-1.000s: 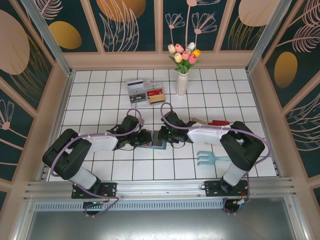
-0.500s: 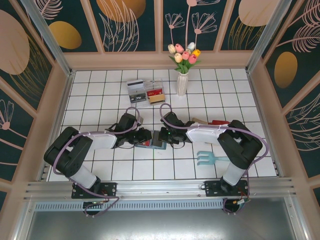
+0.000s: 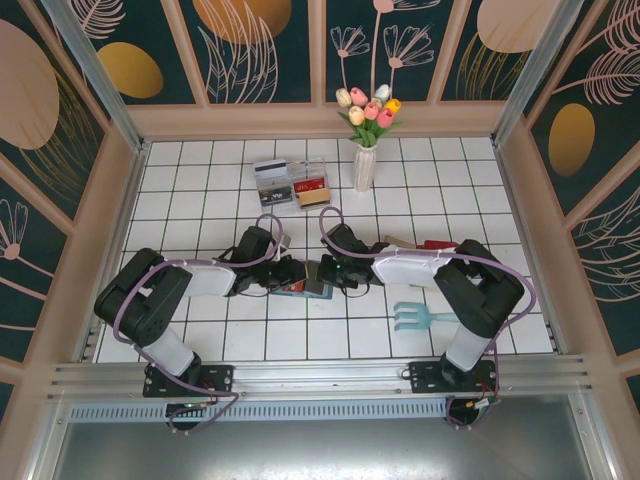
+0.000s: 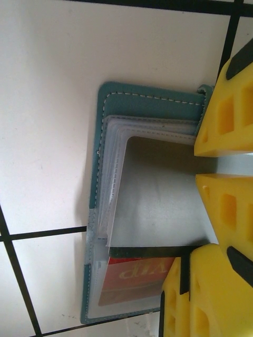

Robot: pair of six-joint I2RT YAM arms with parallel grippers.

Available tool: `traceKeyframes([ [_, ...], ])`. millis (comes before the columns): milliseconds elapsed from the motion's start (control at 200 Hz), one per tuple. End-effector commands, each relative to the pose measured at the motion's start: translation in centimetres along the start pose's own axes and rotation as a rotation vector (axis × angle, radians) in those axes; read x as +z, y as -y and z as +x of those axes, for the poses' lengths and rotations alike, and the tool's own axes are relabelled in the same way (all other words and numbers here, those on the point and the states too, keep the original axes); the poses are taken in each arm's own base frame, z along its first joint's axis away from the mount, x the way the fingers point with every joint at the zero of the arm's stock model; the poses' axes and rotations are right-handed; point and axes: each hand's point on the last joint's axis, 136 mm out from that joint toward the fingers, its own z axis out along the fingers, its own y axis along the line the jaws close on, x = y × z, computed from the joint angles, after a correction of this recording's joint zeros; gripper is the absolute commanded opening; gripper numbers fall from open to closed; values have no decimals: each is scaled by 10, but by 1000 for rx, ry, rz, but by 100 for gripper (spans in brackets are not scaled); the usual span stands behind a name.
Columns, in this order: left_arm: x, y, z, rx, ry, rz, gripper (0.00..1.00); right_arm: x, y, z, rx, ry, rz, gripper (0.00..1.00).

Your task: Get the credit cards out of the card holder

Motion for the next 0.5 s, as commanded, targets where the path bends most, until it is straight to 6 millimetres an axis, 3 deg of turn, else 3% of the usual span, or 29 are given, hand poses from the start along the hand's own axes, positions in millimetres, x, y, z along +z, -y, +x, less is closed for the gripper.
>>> traceKeyframes([
  [0,1,2,3,10,-17,27,16,9,14,9,15,-43,48,18],
  [495,-11,-5,-3,42,11,-20,2,9,21,9,20,-41,78,18],
])
